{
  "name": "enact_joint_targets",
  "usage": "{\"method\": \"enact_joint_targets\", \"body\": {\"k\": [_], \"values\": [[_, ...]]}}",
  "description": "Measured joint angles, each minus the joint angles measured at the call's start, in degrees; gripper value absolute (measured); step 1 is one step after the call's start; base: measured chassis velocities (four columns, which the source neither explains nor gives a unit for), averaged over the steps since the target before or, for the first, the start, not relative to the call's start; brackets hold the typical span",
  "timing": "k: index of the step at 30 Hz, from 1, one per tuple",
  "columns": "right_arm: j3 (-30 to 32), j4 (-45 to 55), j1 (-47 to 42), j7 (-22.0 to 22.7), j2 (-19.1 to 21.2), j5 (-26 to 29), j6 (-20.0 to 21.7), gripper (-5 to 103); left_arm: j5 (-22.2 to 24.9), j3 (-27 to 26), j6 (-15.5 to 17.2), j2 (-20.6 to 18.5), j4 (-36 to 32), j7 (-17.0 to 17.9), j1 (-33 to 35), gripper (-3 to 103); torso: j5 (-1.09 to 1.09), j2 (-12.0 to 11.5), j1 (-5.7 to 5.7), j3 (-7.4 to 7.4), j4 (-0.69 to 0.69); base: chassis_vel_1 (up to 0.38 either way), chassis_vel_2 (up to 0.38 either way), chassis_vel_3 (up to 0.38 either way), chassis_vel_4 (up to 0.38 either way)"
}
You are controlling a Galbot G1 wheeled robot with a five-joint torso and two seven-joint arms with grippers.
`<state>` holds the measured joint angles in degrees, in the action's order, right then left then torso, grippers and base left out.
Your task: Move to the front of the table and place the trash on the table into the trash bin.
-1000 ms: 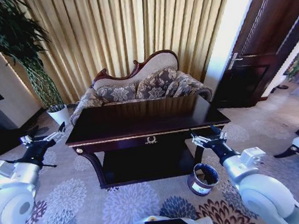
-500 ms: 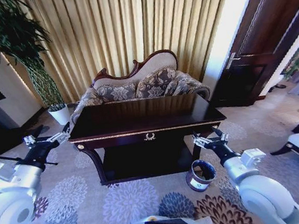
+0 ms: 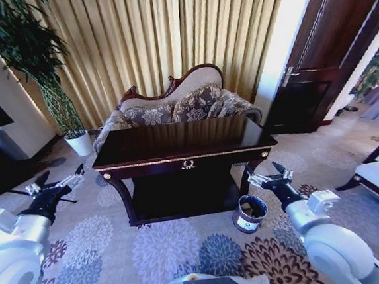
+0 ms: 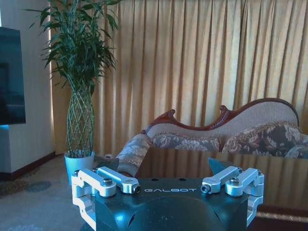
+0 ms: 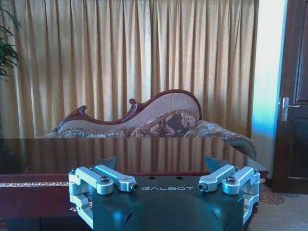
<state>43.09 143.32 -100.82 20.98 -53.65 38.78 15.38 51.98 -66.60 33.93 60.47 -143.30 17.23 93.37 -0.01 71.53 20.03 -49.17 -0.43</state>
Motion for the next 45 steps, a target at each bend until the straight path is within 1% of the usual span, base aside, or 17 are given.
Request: {"method": "enact_joint_targets", "body": {"k": [7,8,10,11,13,18,20,21,23,32,34,35,38,42,45], "values": [[0.59,-0.03,-0.22,-0.07,-0.09,-0.09,-0.09,100,-0.01,1.09,0.59,-0.29,0.00,-0.03,-0.61,100,0.00,0.00,0.00,0.00,0.00,0.114,-0.127,-0.121,0.122],[0.60,-0.04,-0.22,-0.07,-0.10,-0.11,-0.11,100,-0.03,1.30,0.58,-0.40,0.00,-0.38,-0.80,100,0.00,-0.01,0.01,0.00,0.00,0.131,-0.128,-0.126,0.146],[0.61,-0.05,-0.25,-0.09,-0.15,-0.29,-0.21,100,-0.12,1.40,0.09,-0.56,0.00,-2.18,-1.00,100,0.00,-0.01,0.01,-0.01,0.00,0.166,-0.147,-0.141,0.154],[0.61,-0.05,-0.25,-0.09,-0.15,-0.29,-0.21,100,-0.12,1.40,0.09,-0.56,0.00,-2.18,-1.00,100,0.00,-0.01,0.01,-0.01,0.00,0.171,-0.166,-0.141,0.154],[0.61,-0.06,-0.27,-0.13,-0.21,-0.62,-0.36,100,-0.73,1.69,-0.92,-0.64,0.00,-4.06,-1.05,100,0.01,-0.02,0.02,-0.01,0.00,0.185,-0.181,-0.157,0.201],[0.38,-0.07,-0.40,-0.24,-0.37,-1.09,-1.06,100,-1.51,2.01,-1.65,-0.97,0.00,-5.82,-1.12,100,0.01,-0.02,0.02,-0.01,0.00,0.240,-0.262,-0.225,0.235],[0.13,-0.07,-0.40,-0.26,-0.48,-1.15,-1.13,100,-1.62,2.04,-1.74,-1.14,0.01,-5.99,-1.29,100,0.01,0.00,-0.01,0.01,-0.01,0.320,-0.315,-0.319,0.263],[-0.05,-0.07,-0.39,-0.27,-0.54,-1.22,-1.14,100,-1.66,2.07,-1.75,-1.14,0.01,-5.99,-1.34,100,-0.02,0.01,-0.02,0.01,0.00,0.362,-0.344,-0.354,0.335],[-0.27,-0.07,-0.38,-0.27,-0.64,-1.39,-1.15,100,-1.75,2.11,-1.77,-1.14,0.02,-5.99,-1.35,100,-0.01,0.01,-0.03,0.01,0.02,0.362,-0.352,-0.362,0.335],[-0.76,-0.07,-0.40,-0.29,-1.00,-1.84,-1.20,100,-2.05,2.12,-2.01,-0.92,0.05,-6.02,-1.08,100,0.01,0.00,-0.01,0.00,-0.01,0.332,-0.323,-0.345,0.319],[-0.84,-0.07,-0.40,-0.29,-1.05,-1.85,-1.24,100,-2.07,2.06,-2.14,-0.82,0.06,-6.03,-1.08,100,-0.04,0.01,-0.02,0.01,0.01,0.277,-0.315,-0.267,0.305],[-0.92,-0.08,-0.40,-0.29,-1.09,-1.85,-1.29,100,-2.09,2.06,-2.19,-0.71,0.07,-6.05,-1.07,100,-0.02,0.00,-0.02,0.00,0.02,0.272,-0.293,-0.264,0.303],[-1.07,-0.08,-0.44,-0.29,-1.24,-1.85,-1.36,100,-2.34,2.28,-2.33,-0.38,0.06,-6.19,-0.98,100,0.04,0.01,-0.02,0.00,-0.01,0.218,-0.266,-0.240,0.226],[-1.36,-0.08,-0.65,-0.28,-1.47,-1.94,-1.40,100,-3.13,2.68,-3.07,0.17,0.07,-6.44,-0.61,100,-0.02,0.02,-0.03,0.01,0.01,0.116,-0.133,-0.097,0.159],[-1.63,-0.08,-0.69,-0.28,-1.69,-2.43,-1.43,100,-3.31,2.68,-3.32,0.54,0.07,-6.49,-0.29,100,0.01,0.01,-0.02,0.00,0.01,0.018,-0.011,-0.014,0.038]]}}
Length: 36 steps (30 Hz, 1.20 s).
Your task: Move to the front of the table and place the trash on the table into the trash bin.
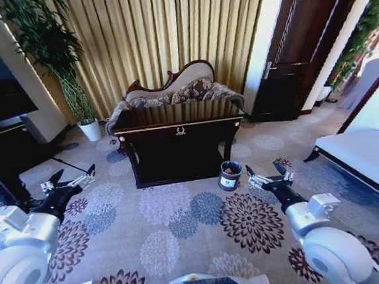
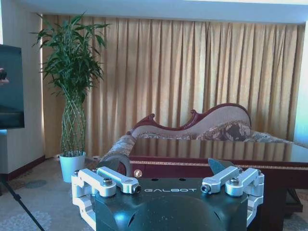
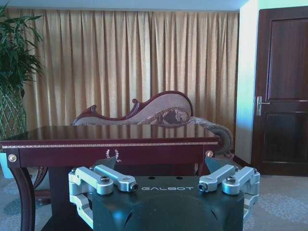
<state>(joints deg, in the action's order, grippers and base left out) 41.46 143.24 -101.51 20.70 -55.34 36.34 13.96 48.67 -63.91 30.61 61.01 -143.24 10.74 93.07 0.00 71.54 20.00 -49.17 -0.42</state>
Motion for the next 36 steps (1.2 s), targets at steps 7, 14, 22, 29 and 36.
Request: {"method": "enact_joint_targets", "body": {"k": [7,14,22,29,36], "values": [[-0.13,-0.01,0.05,0.01,-0.25,-1.45,-0.15,100,-0.02,-0.88,-0.37,0.41,0.01,-0.33,0.69,100,0.00,-0.05,0.09,-0.03,-0.01,0.000,0.000,0.000,0.000],[-0.06,-0.01,-0.51,0.09,-0.65,-2.06,-1.53,100,-0.17,-1.10,-0.95,0.97,0.00,-0.75,1.22,100,-0.01,-0.01,0.02,0.00,-0.01,0.000,0.000,0.000,0.000],[0.20,-0.01,-0.63,0.09,-0.63,-2.08,-2.07,100,-0.23,-1.45,-1.06,1.08,0.00,-0.89,1.38,100,0.00,-0.02,0.03,-0.01,-0.01,0.000,0.000,0.000,0.000],[-0.03,-0.01,-0.70,0.10,-0.72,-2.46,-2.04,100,-0.23,-2.19,-1.38,1.25,0.00,-1.07,1.81,100,-0.01,-0.02,0.03,0.00,-0.01,0.000,0.000,0.000,0.000],[-0.12,-0.01,-0.64,0.10,-0.55,-2.98,-1.94,100,-0.28,-2.05,-2.25,1.29,0.00,-1.09,1.76,100,-0.01,-0.01,0.03,-0.01,-0.01,0.000,0.000,0.000,0.000]]}}
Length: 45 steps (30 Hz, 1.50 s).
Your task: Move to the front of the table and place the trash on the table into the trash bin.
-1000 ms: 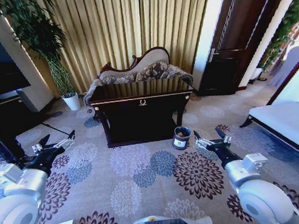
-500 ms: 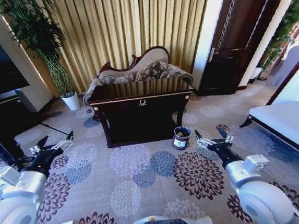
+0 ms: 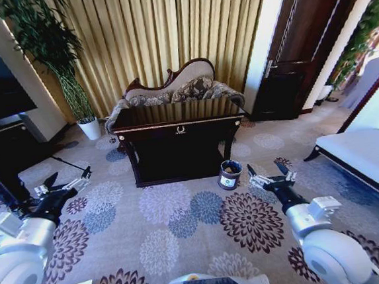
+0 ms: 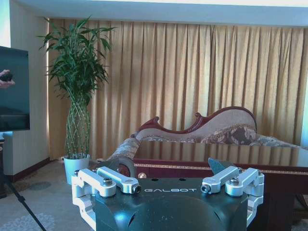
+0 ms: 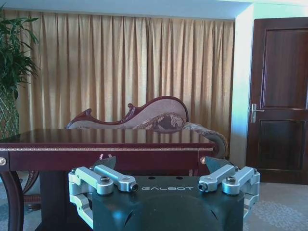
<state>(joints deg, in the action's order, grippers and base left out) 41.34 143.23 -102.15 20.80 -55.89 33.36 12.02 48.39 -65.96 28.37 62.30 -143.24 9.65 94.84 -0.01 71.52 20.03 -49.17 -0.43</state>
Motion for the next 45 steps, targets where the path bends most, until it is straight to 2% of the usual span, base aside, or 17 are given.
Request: {"method": "enact_joint_targets", "body": {"k": [18,25,33,45], "values": [[-0.23,0.00,0.33,0.00,0.01,0.09,0.13,100,-0.17,0.22,0.01,-0.47,0.00,0.01,-0.24,100,0.00,0.00,0.00,0.00,0.00,0.038,-0.044,-0.037,0.035],[-0.27,0.01,0.43,0.00,0.01,0.87,0.08,100,-1.89,1.02,-0.30,-0.26,0.00,0.52,-0.13,100,-0.01,0.01,-0.02,0.01,0.00,0.074,-0.057,-0.066,0.062],[-0.86,0.01,1.23,0.26,0.25,0.77,-1.52,100,-2.90,2.25,-1.73,-0.17,0.00,1.08,-0.25,100,0.00,0.00,0.00,0.00,0.00,0.000,0.000,0.000,0.000],[-0.96,0.01,1.29,0.60,0.31,0.29,-2.24,100,-4.00,2.15,-1.73,0.01,0.00,1.21,-0.15,100,0.00,0.00,-0.01,0.00,0.00,0.000,0.000,0.000,0.000]]}}
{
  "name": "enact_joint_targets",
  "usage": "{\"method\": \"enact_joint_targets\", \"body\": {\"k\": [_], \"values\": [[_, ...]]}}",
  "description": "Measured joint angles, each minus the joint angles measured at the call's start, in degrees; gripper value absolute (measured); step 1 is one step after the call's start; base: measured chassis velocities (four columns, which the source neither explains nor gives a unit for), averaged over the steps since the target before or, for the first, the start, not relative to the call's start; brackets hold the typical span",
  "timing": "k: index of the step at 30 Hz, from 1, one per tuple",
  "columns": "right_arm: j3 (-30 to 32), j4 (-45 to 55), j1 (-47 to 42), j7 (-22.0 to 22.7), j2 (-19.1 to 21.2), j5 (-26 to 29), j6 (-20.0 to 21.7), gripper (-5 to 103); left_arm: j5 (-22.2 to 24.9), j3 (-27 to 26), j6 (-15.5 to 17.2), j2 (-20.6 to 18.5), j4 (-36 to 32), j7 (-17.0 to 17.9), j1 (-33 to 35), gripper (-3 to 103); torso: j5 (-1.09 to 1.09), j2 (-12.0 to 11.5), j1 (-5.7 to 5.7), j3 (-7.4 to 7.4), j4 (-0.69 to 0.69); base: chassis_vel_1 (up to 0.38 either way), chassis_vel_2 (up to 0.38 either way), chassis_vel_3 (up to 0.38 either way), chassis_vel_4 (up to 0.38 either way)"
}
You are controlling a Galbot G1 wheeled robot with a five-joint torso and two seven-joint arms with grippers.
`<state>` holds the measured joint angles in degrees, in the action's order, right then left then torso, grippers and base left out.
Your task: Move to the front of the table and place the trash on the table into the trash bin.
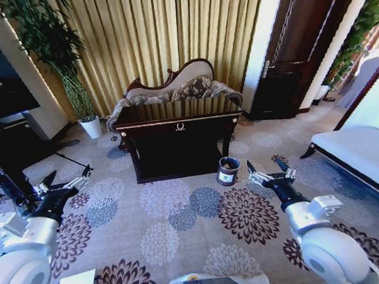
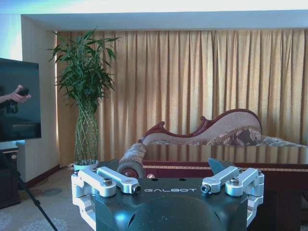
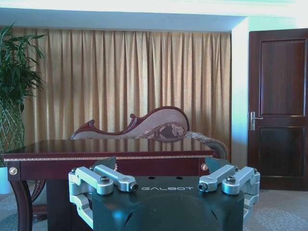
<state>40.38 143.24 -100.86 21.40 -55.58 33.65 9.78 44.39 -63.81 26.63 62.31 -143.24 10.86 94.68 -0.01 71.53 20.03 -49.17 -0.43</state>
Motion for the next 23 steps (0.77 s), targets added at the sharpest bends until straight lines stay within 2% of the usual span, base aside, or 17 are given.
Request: {"method": "enact_joint_targets", "body": {"k": [23], "values": [[0.02,0.00,-0.01,0.04,0.00,-0.03,0.00,100,0.02,-0.05,0.03,0.01,0.00,0.03,0.00,100,0.00,0.00,0.00,0.00,0.00,0.000,0.000,0.000,0.000]]}}
